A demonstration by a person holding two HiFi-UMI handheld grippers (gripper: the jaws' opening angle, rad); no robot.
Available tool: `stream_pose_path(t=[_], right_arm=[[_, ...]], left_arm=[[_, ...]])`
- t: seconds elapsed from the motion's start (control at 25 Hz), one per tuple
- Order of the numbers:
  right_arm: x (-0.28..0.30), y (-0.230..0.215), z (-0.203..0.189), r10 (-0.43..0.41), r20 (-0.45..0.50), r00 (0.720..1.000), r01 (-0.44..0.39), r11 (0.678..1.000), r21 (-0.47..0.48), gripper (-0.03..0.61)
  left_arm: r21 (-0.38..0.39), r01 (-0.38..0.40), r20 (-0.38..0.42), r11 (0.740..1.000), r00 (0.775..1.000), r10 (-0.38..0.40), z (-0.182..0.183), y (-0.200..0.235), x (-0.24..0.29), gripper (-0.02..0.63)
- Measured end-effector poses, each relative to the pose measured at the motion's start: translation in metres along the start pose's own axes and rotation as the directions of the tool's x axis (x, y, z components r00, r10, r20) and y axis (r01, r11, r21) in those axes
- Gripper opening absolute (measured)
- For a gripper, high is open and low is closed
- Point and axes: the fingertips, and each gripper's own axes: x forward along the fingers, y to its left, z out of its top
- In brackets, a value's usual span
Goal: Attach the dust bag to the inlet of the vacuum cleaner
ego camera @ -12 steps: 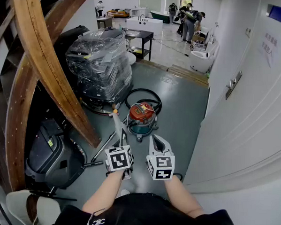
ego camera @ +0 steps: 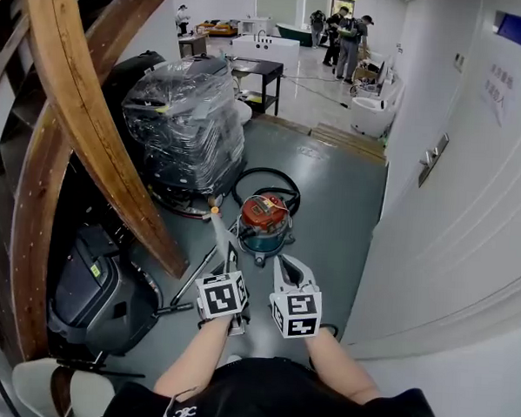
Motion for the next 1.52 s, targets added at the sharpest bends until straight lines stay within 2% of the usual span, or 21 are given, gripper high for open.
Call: stream_pose_path(t=[0.44,1.04,1.28,1.52], right_arm=[[0.018,0.027,-0.006,-0.017,-0.041,0.999,0.016,1.0,-0.027,-0.002],[0.062,0.092,-0.007,-0.012,-0.059,0.998,0.009,0.999,-0.041,-0.002],[0.074,0.097,-0.012,-0.006,-0.071,0.997,0.004,1.0,-0.029,-0.002],[0.096,0.092,-0.015,0.017,-0.066,0.998,-0.018,0.999,-0.027,-0.002]], left_arm=[[-0.017,0.033,-0.013,0.999,0.999,-0.033,-0.002,0.029,0.007,0.029],[-0.035,0.043,-0.034,0.998,0.998,-0.045,-0.004,0.107,0.018,0.029],[-0.051,0.044,-0.052,0.998,0.998,-0.047,-0.01,0.121,0.024,0.029],[-0.066,0.01,-0.049,0.998,0.999,-0.013,-0.004,0.137,0.038,0.029]])
